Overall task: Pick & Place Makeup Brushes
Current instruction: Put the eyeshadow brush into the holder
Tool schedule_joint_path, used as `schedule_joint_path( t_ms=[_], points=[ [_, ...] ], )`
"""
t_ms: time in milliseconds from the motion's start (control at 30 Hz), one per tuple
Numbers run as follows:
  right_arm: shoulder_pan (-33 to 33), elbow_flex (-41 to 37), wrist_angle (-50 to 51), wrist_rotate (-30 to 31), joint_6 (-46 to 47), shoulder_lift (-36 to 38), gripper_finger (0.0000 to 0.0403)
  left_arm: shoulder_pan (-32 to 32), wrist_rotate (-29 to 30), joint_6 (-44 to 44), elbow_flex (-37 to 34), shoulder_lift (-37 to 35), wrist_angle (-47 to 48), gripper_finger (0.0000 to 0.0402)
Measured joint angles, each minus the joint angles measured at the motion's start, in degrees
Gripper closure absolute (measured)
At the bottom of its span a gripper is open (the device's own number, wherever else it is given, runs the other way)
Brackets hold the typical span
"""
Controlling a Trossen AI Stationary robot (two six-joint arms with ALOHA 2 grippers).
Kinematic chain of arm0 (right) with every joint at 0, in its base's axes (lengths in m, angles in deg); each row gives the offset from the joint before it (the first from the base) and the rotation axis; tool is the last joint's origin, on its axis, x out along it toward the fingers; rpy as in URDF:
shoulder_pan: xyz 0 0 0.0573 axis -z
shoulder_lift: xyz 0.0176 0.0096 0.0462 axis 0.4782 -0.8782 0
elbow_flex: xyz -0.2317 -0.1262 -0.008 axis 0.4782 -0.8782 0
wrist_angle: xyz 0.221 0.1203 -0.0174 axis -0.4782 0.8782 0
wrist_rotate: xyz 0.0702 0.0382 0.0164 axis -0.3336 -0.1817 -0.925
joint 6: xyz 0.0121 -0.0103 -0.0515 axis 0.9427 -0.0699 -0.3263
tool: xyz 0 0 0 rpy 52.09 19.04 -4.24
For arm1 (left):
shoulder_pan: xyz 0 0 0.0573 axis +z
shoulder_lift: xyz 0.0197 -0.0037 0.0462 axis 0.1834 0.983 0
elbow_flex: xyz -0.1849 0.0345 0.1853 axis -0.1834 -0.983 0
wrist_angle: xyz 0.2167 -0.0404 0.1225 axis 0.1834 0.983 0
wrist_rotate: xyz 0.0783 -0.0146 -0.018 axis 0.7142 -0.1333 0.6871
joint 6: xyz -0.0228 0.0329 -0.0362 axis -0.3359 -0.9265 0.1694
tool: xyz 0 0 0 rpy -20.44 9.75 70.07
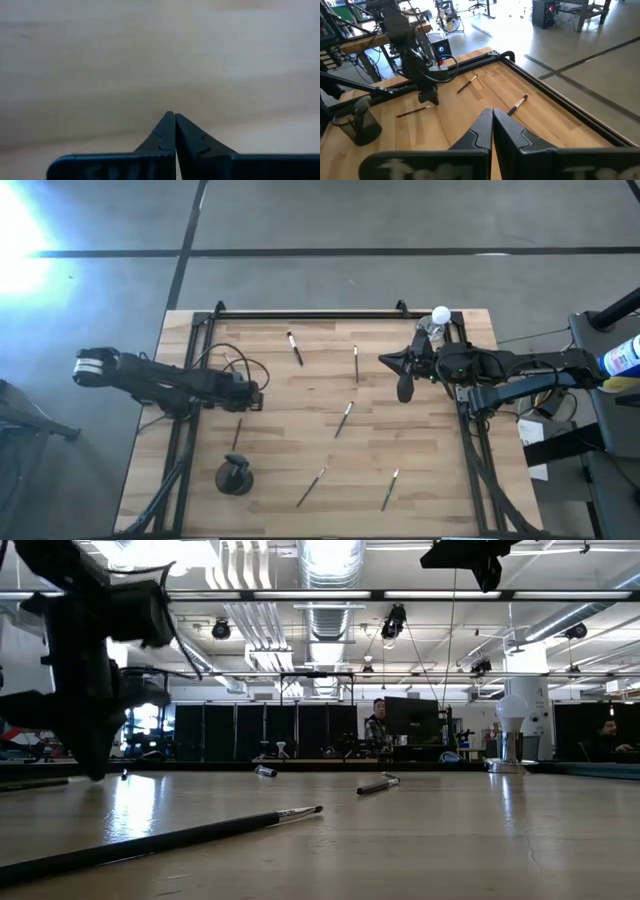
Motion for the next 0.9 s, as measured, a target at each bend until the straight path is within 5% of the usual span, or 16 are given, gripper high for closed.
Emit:
schedule_joint_path(
  t_ms=[333, 567, 900],
  points=[
    [0.0, 0.0, 0.0, -0.1, -0.7, 0.0, 0.0394, -6.3, 13.9, -10.2, 14.7, -1.6, 0.7, 0.0401],
    [0.0, 0.0, -0.1, 0.0, -0.4, 0.0, 0.0394, -20.4, 24.6, -14.7, 23.3, -2.0, 1.0, 0.0401],
    [0.0, 0.0, -0.3, 0.7, 2.1, 0.0, 0.0394, -40.4, 33.3, -5.2, 27.8, -1.9, 7.5, 0.0401]
  ],
)
